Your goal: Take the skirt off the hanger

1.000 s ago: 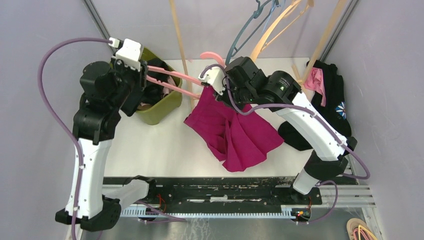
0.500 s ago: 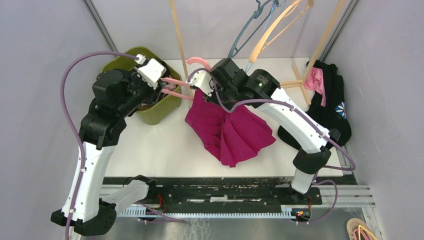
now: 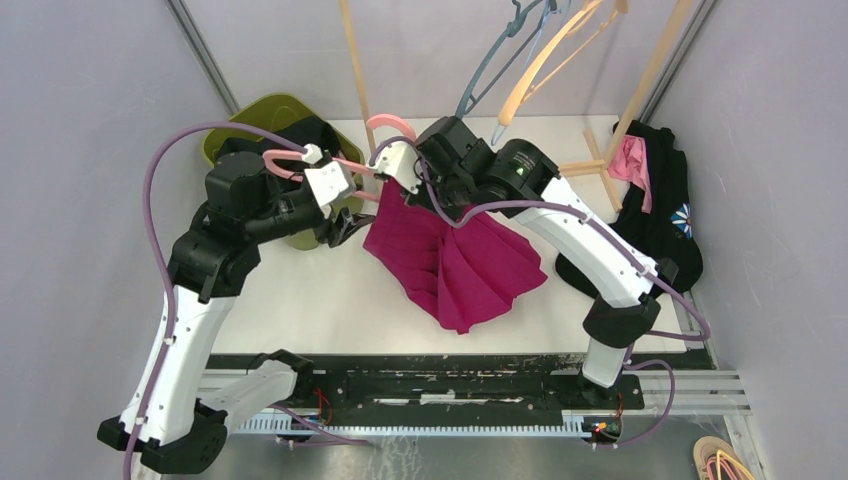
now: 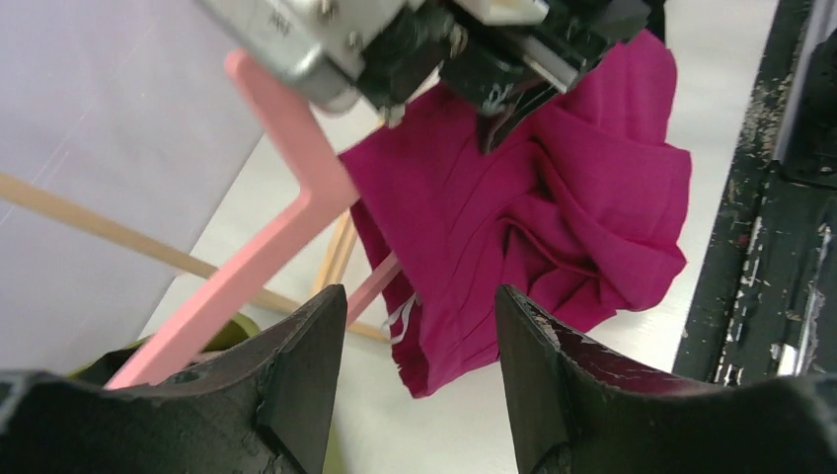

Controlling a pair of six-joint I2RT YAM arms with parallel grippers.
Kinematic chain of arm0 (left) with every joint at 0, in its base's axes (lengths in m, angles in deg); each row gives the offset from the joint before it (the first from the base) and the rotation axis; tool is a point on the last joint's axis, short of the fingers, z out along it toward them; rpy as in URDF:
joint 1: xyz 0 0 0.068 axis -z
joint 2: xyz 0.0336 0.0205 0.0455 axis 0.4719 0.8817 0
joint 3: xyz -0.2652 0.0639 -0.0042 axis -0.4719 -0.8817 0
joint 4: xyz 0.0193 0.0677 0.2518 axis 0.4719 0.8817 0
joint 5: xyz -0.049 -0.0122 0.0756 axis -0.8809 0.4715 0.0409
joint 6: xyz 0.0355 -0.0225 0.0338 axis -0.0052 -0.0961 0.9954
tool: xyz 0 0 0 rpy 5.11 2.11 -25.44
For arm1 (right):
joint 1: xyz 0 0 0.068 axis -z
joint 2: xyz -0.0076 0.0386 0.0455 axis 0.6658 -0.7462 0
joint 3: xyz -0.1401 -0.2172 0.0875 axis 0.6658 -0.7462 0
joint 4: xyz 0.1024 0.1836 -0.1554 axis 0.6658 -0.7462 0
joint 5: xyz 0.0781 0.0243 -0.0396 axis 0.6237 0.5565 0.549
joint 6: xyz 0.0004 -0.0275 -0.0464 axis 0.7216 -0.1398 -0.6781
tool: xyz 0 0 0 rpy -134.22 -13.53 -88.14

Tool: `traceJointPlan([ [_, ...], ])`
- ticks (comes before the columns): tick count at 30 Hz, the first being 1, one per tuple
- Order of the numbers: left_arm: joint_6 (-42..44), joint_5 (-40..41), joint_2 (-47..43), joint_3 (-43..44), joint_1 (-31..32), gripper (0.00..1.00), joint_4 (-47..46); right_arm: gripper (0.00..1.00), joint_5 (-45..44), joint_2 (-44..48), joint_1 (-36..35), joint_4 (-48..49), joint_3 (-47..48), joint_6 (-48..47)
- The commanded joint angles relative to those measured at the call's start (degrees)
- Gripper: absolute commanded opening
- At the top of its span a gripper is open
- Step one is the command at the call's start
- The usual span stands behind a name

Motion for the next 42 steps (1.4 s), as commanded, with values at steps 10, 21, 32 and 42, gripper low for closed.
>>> traceJointPlan([
  [10,0.16,-8.66,-1.44,-4.06,1.59,0.64,-1.14,0.01,-1.39,0.21,-3.07,4.72,4.69,-0.7],
  [21,-2.3,-8.4,-3.99,-12.34,1.58,0.63,-7.16,0.01,-1.26,1.12,-3.75,4.79,5.93,-0.85],
  [32,-5.85,-6.15,-4.27,-18.08,1.58,0.66,-20.41,0.01,1.59,2.21,-4.92,3.99,6.31,-0.52],
  [42,-6.08,-1.51,-5.26,-26.54,1.67,0.66,-31.26,0.01,2.8,2.53,-6.82,3.24,8.34,-1.2],
])
